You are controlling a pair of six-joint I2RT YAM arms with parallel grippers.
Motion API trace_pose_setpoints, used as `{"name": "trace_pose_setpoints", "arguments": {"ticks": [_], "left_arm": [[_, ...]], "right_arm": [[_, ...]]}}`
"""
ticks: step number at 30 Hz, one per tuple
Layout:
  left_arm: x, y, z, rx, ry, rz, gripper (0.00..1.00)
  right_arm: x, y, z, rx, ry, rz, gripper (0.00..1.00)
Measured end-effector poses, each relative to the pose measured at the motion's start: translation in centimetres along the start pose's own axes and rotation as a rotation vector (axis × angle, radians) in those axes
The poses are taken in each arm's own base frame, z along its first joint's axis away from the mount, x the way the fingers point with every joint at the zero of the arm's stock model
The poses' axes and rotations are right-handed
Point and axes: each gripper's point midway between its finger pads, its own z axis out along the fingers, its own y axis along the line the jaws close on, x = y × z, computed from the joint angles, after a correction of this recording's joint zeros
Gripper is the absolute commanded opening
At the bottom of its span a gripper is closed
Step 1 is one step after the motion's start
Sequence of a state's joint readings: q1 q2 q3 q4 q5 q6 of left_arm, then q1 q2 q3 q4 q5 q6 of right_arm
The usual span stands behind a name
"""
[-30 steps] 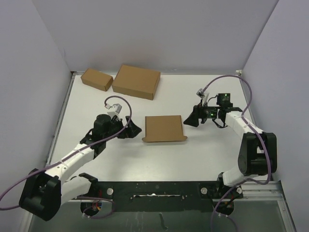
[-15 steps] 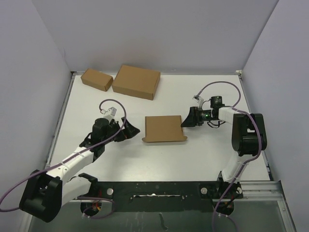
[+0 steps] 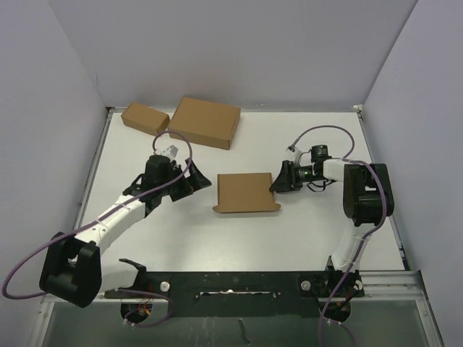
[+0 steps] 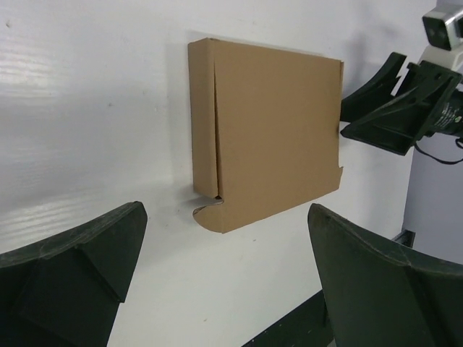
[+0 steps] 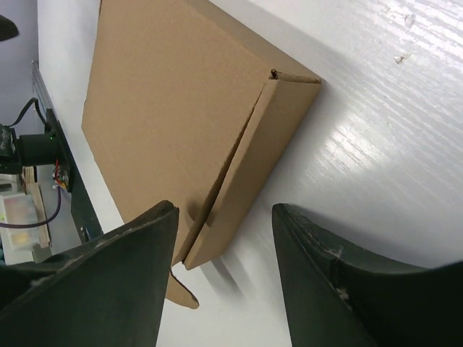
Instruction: Fold the paper box
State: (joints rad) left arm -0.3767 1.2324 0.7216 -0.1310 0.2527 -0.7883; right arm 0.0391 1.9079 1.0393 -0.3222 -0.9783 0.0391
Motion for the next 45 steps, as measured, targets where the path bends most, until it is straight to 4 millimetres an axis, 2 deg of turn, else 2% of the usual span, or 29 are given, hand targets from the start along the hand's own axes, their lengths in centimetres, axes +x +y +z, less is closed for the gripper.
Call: {"name": "trace_pose_setpoints", "arguments": {"ticks": [4, 10, 18, 23, 34, 45], "left_arm": [[1.4, 1.0, 1.2, -0.010, 0.058, -0.012, 0.94], [2.4, 1.2, 3.1, 0.024, 0.105, -0.039, 0.93], [4.6, 1.5, 5.6, 0.035, 0.159, -0.070, 0.93], [6.0, 2.4, 7.1, 0.037, 0.189, -0.115, 0.93], [5.7, 0.6, 9.0, 0.141, 0.165, -0.140, 0.88], [6.3, -0.6, 9.8, 0.191, 0.171, -0.164, 0.79]], "right_arm": [[0.0, -0.2, 0.2, 0.006, 0.005, 0.011, 0.44], [0.3, -0.5, 0.4, 0.007, 0.025, 0.046, 0.28], [0.3, -0.3, 0.3, 0.003, 0.034, 0.057, 0.23], [0.3, -0.2, 0.3, 0.002, 0.041, 0.060, 0.19], [0.3, -0.4, 0.2, -0.018, 0.049, 0.087, 0.16], [0.4, -0.6, -0.2, -0.044, 0.044, 0.126, 0.15]]}}
